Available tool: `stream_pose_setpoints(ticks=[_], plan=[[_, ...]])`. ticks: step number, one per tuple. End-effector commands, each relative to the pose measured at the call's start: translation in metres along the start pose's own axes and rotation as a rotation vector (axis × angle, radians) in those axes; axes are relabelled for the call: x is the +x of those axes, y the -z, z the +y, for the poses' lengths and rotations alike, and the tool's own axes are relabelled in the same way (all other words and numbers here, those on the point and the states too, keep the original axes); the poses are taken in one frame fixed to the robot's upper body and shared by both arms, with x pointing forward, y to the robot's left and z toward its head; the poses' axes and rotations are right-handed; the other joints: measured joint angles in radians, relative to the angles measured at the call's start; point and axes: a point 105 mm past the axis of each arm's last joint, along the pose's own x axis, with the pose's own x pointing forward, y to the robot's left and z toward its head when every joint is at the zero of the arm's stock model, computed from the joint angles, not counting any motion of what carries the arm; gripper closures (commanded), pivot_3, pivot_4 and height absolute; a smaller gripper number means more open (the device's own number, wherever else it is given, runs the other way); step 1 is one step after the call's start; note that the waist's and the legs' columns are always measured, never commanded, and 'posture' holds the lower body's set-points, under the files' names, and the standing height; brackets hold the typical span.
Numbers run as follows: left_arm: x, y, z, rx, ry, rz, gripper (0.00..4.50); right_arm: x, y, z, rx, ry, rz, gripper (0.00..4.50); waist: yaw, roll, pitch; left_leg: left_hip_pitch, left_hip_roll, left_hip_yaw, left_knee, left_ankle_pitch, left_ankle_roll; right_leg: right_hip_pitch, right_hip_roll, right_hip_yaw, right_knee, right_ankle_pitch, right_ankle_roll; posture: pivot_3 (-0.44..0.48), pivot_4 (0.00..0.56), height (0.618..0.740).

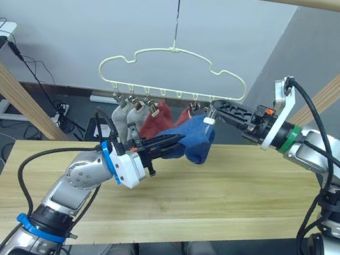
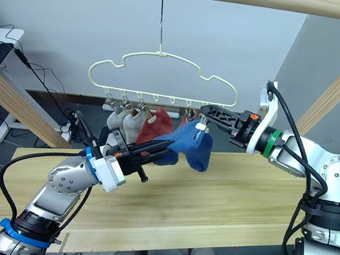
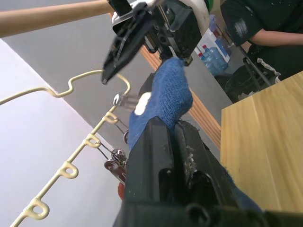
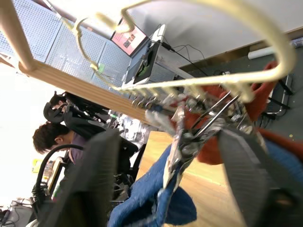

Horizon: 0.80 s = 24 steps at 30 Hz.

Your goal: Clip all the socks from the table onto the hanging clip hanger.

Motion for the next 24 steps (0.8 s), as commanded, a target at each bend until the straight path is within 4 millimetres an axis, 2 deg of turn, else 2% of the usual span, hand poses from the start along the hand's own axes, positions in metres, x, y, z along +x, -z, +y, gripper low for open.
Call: stream_pose_setpoints(ticks=[1,4,5,7,9,10,13,19,23,24], plan=[[0.005,-0.007,0.005,0.012,-0.025,-0.039,4.5,-0.005,-0.004,0.013,-0.033,-0.047,-0.023,0.04,0.0,0.0,0.0,0.0,0.0,0.0,0.0,0.0,0.0,0.0,0.0,0.0,0.0,0.0,0.0,-0.185,0.221,0.74],[0.007,-0.007,0.005,0.013,-0.023,-0.045,4.5,-0.012,-0.005,0.009,-0.043,-0.02,-0.031,0.04,0.001,0.0,0.0,0.0,0.0,0.0,0.0,0.0,0.0,0.0,0.0,0.0,0.0,0.0,0.0,-0.201,0.222,0.74],[0.009,-0.005,0.003,0.012,-0.02,-0.038,4.5,-0.023,-0.003,0.004,-0.098,0.031,-0.012,0.04,0.001,0.0,0.0,0.0,0.0,0.0,0.0,0.0,0.0,0.0,0.0,0.0,0.0,0.0,0.0,-0.201,0.222,0.74],[0.011,0.0,-0.001,-0.004,-0.007,-0.027,4.5,-0.048,0.007,-0.008,-0.391,0.207,0.079,0.04,0.017,0.003,0.0,-0.001,-0.001,-0.001,0.001,0.0,0.0,0.0,-0.001,-0.001,-0.001,0.0,0.0,-0.215,0.224,0.74],[0.014,0.003,-0.003,-0.04,-0.012,-0.02,3.91,-0.063,0.012,-0.014,-0.629,0.309,0.143,0.0,0.024,0.004,-0.001,-0.003,0.0,0.0,0.002,0.0,0.0,0.0,-0.002,-0.002,-0.001,-0.001,0.001,-0.226,0.226,0.74],[0.015,0.004,-0.006,-0.069,0.001,-0.02,3.75,-0.067,0.014,-0.014,-0.66,0.302,0.143,0.0,0.025,0.004,-0.001,-0.005,0.0,0.0,0.004,0.0,0.0,-0.001,-0.002,-0.003,-0.002,-0.001,0.002,-0.233,0.226,0.74],[0.018,0.008,-0.026,-0.23,0.099,-0.005,2.88,-0.078,0.032,-0.024,-0.83,0.335,0.225,0.0,0.021,0.003,-0.002,-0.006,0.002,0.001,0.009,0.0,0.0,0.0,-0.001,-0.004,-0.001,-0.003,0.006,-0.251,0.229,0.74],[0.013,0.01,-0.035,-0.369,0.161,0.034,1.14,-0.08,0.039,-0.027,-0.93,0.292,0.181,0.0,0.006,0.002,-0.001,-0.004,0.001,0.005,0.013,0.0,0.001,0.002,0.0,0.0,-0.001,0.002,0.012,-0.24,0.233,0.74],[-0.017,0.027,-0.018,-0.6,0.068,0.202,0.01,-0.072,0.027,-0.027,-1.039,0.272,0.054,0.0,-0.011,0.0,0.0,0.003,0.002,0.007,0.013,0.001,0.002,0.008,0.0,0.002,-0.002,0.004,0.012,-0.202,0.237,0.74],[-0.024,0.027,-0.015,-0.652,0.055,0.23,0.01,-0.072,0.027,-0.028,-1.069,0.261,0.048,0.0,-0.012,0.0,0.0,0.004,0.003,0.007,0.012,0.001,0.002,0.01,0.001,0.002,-0.002,0.004,0.012,-0.182,0.239,0.74]])
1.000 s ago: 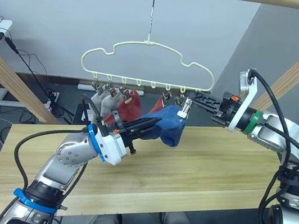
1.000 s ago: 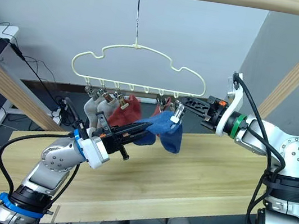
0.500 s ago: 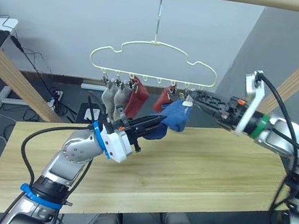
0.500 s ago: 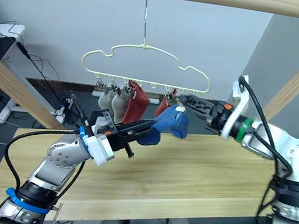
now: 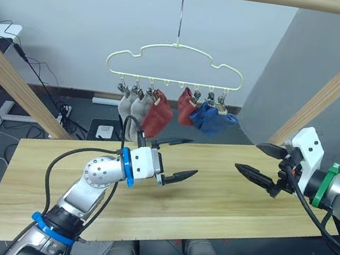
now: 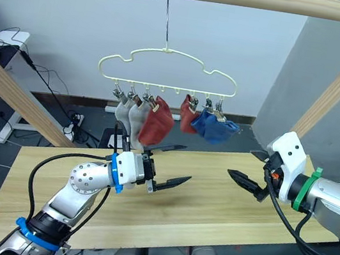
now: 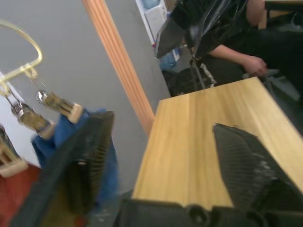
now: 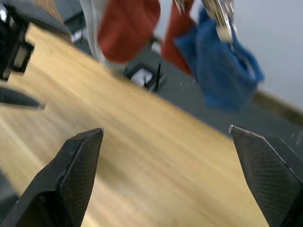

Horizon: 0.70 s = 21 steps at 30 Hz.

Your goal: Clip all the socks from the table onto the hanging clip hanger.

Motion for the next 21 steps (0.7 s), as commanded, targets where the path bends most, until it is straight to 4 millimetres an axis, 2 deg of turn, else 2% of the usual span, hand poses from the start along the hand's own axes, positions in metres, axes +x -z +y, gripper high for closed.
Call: stream_pose_setpoints(ticks=[1,3,5,6,8,10,12,15,18,21], plan=[[-0.024,-0.007,0.017,-0.164,-0.083,0.034,0.01,0.0,-0.01,0.0,-0.136,0.001,-0.078,0.0,0.001,0.0,0.0,0.0,0.0,0.0,0.0,0.0,0.0,0.0,0.0,0.0,0.0,-0.001,-0.002,-0.182,0.239,0.74],[-0.053,0.001,0.024,-0.318,-0.163,0.11,0.01,0.002,-0.005,0.006,-0.231,-0.027,-0.096,0.0,0.001,0.0,0.0,0.0,0.001,0.0,0.0,0.0,0.0,0.0,0.001,0.0,0.0,-0.003,-0.005,-0.146,0.239,0.74],[-0.074,0.007,0.026,-0.39,-0.222,0.177,0.01,0.004,0.001,0.007,-0.287,-0.03,-0.1,0.0,0.005,-0.001,0.001,0.0,0.002,0.0,-0.001,0.0,0.0,0.0,0.001,-0.001,-0.001,-0.002,-0.003,-0.13,0.24,0.74],[-0.088,0.012,0.027,-0.412,-0.252,0.227,0.01,0.005,0.006,0.006,-0.289,-0.02,-0.095,0.0,0.009,-0.001,0.001,0.0,0.002,0.0,-0.002,0.0,0.0,0.0,0.001,-0.002,-0.001,-0.002,-0.003,-0.111,0.239,0.74],[-0.101,0.016,0.026,-0.437,-0.281,0.282,0.01,0.006,0.012,0.005,-0.288,-0.009,-0.091,0.0,0.022,-0.001,0.001,-0.001,0.004,0.0,-0.002,-0.001,-0.001,-0.001,0.002,-0.003,-0.001,-0.003,-0.004,-0.092,0.239,0.74],[-0.127,0.026,0.025,-0.456,-0.362,0.383,0.01,0.005,0.028,0.008,-0.279,-0.02,-0.062,0.0,0.04,-0.001,0.001,-0.001,0.004,0.0,-0.002,-0.001,-0.001,-0.001,0.002,-0.003,-0.001,-0.004,-0.006,-0.064,0.237,0.74],[-0.142,0.031,0.021,-0.429,-0.396,0.466,0.01,0.004,0.042,0.009,-0.258,-0.02,-0.03,0.0,0.054,-0.001,0.001,-0.001,0.004,0.0,-0.002,-0.001,-0.001,-0.001,0.002,-0.003,-0.001,-0.006,-0.01,-0.046,0.237,0.74],[-0.148,0.036,0.014,-0.446,-0.426,0.519,0.01,0.003,0.06,0.009,-0.209,-0.01,0.001,0.0,0.08,-0.002,0.001,-0.001,0.004,0.0,-0.001,-0.001,-0.001,-0.001,0.002,-0.003,-0.001,-0.006,-0.01,-0.018,0.232,0.74],[-0.15,0.042,0.01,-0.395,-0.427,0.585,0.01,0.002,0.064,0.01,-0.21,-0.013,-0.003,0.0,0.097,-0.002,0.001,0.0,0.004,0.0,0.0,-0.001,-0.001,0.0,0.002,-0.003,-0.001,-0.006,-0.011,0.001,0.225,0.74],[-0.147,0.037,0.013,-0.382,-0.409,0.553,0.01,0.002,0.065,0.007,-0.209,0.005,-0.004,0.0,0.102,-0.002,0.0,0.0,0.005,0.0,0.0,-0.001,-0.001,0.001,0.002,-0.005,-0.001,-0.006,-0.011,0.003,0.222,0.74]])
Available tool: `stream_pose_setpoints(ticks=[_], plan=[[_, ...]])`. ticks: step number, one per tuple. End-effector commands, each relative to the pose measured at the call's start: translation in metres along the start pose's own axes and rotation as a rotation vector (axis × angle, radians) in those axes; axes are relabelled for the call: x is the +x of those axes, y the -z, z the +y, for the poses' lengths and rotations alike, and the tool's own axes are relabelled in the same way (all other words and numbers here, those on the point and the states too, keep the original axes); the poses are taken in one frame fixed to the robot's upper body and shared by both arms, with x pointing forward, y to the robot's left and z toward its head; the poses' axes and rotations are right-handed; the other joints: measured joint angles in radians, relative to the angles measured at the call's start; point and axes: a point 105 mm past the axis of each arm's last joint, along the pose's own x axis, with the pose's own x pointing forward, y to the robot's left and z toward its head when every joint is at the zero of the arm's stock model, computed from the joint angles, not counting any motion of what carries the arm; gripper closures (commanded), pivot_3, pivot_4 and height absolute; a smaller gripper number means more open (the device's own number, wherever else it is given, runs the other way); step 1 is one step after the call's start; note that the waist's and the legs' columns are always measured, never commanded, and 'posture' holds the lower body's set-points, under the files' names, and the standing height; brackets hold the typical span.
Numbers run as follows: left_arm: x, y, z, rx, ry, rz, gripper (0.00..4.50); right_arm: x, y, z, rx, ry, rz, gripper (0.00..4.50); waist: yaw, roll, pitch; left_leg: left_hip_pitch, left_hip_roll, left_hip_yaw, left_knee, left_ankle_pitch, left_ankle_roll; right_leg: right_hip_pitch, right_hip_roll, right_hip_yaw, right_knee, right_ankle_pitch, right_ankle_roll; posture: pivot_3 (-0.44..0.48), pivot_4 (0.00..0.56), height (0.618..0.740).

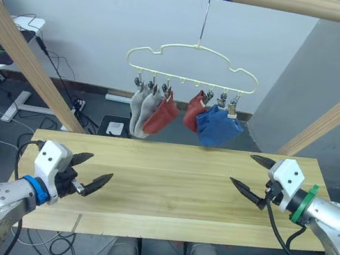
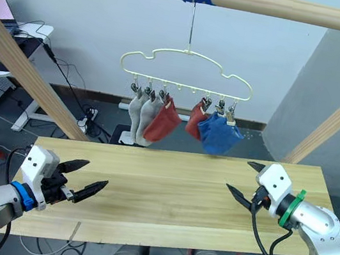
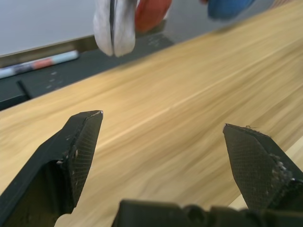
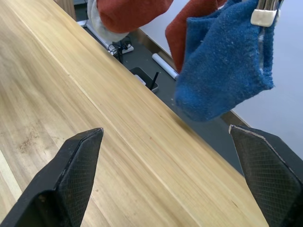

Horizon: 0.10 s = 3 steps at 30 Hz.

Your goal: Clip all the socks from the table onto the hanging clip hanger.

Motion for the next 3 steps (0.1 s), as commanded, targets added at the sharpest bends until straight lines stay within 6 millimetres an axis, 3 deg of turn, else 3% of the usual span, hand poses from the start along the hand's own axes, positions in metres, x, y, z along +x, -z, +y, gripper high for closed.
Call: stream_pose_setpoints(ticks=[1,3], plan=[[0.0002,-0.0154,0.0007,0.036,0.002,-0.052,0.01,-0.0029,-0.0084,-0.0052,-0.033,0.022,-0.034,0.0,0.002,0.0,0.0,0.0,0.0,0.0,0.0,0.0,0.0,0.0,0.0,-0.001,0.0,0.0,0.0,0.002,0.219,0.74],[0.0014,-0.0169,0.0046,0.016,-0.017,-0.055,0.01,-0.0025,-0.0097,-0.0066,-0.036,0.025,-0.039,0.0,0.003,0.0,0.0,0.0,0.001,0.0,-0.001,0.0,0.0,0.0,0.0,-0.001,0.0,0.0,0.0,0.002,0.219,0.74]])
